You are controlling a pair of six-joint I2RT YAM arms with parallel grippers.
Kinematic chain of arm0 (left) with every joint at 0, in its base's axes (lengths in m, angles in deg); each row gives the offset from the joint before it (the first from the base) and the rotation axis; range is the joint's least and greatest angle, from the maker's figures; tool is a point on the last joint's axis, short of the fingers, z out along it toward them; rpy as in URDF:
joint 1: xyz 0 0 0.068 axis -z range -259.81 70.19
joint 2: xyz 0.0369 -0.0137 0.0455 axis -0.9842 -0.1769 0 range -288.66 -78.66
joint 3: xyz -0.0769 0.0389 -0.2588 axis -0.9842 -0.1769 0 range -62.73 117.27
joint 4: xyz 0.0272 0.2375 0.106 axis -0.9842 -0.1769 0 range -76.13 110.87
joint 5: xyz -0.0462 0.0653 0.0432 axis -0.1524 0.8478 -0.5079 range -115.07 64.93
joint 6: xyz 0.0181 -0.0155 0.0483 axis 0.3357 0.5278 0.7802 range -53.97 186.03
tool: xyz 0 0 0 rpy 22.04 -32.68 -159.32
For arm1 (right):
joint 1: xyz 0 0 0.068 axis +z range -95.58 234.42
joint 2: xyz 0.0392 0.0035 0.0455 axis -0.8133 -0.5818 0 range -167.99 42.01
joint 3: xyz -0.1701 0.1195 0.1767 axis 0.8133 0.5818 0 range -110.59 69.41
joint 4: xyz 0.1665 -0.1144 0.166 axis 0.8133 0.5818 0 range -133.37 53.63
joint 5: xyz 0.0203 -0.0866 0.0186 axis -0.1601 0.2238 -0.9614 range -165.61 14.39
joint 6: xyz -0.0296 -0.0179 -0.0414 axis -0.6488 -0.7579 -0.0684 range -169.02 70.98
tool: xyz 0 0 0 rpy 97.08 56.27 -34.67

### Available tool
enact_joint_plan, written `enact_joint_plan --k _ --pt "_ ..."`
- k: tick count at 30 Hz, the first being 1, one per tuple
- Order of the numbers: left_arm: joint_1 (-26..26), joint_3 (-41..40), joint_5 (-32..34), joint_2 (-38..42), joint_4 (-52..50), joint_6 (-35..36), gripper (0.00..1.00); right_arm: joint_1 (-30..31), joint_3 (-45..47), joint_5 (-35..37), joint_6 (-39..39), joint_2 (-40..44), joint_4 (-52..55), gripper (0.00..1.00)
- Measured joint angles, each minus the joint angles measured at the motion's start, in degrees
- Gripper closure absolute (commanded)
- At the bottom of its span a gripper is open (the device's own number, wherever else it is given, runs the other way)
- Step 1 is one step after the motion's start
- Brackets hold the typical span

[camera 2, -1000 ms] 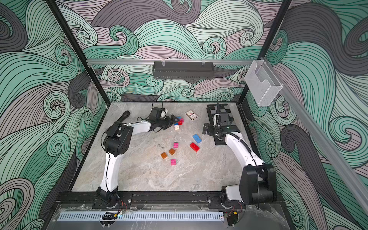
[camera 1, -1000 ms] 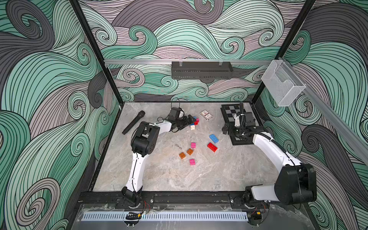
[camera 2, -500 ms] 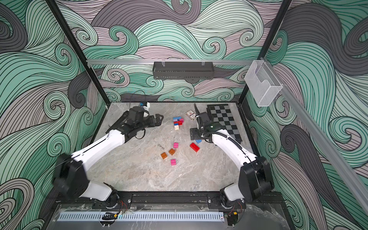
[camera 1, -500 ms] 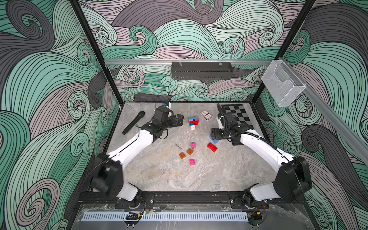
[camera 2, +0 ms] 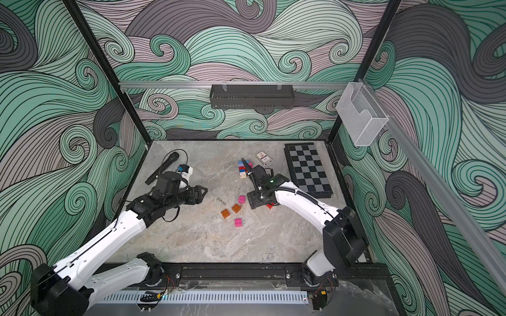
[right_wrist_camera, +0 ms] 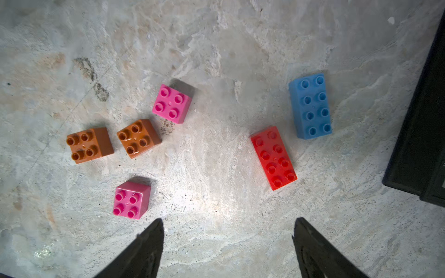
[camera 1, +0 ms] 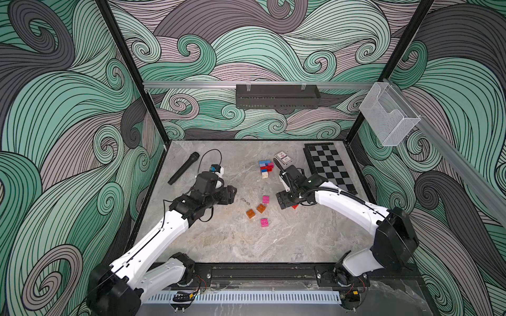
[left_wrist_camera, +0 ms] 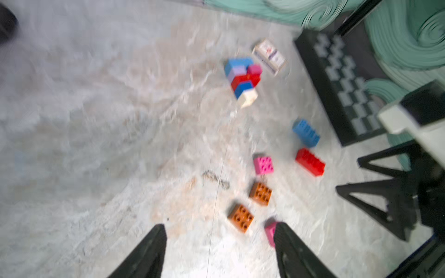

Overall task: Assemble the letter p with lego
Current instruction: Pick up the lego brick from the center of the board.

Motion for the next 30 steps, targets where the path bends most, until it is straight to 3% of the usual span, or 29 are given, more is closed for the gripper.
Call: enact_joint_plan --k 5,9,12,17,30 --pt "0.57 3.21 -6.60 -12.68 -4.68 -2.14 0.59 -0.50 -1.44 0.61 -0.24 -1.53 0.79 0.17" --pt "4.02 7.17 -9.44 -22.84 -7.26 -6.91 0.59 -2.19 -2.25 0.66 -0.70 -0.96 0.63 0.17" --pt "8.79 10.93 -8.61 -28.72 -10.10 -10.56 0.46 -4.22 -2.08 0.52 -1.49 -0.37 0.63 0.15" --pt "14.03 12.92 -6.01 -31.06 -11.96 -17.03 0.43 -6.58 -0.39 -0.70 -1.66 1.33 -0.26 0.15" --pt "14.45 13.14 0.11 -33.77 -10.78 -24.63 0.42 -6.75 2.89 -5.51 -1.51 2.82 -3.52 0.12"
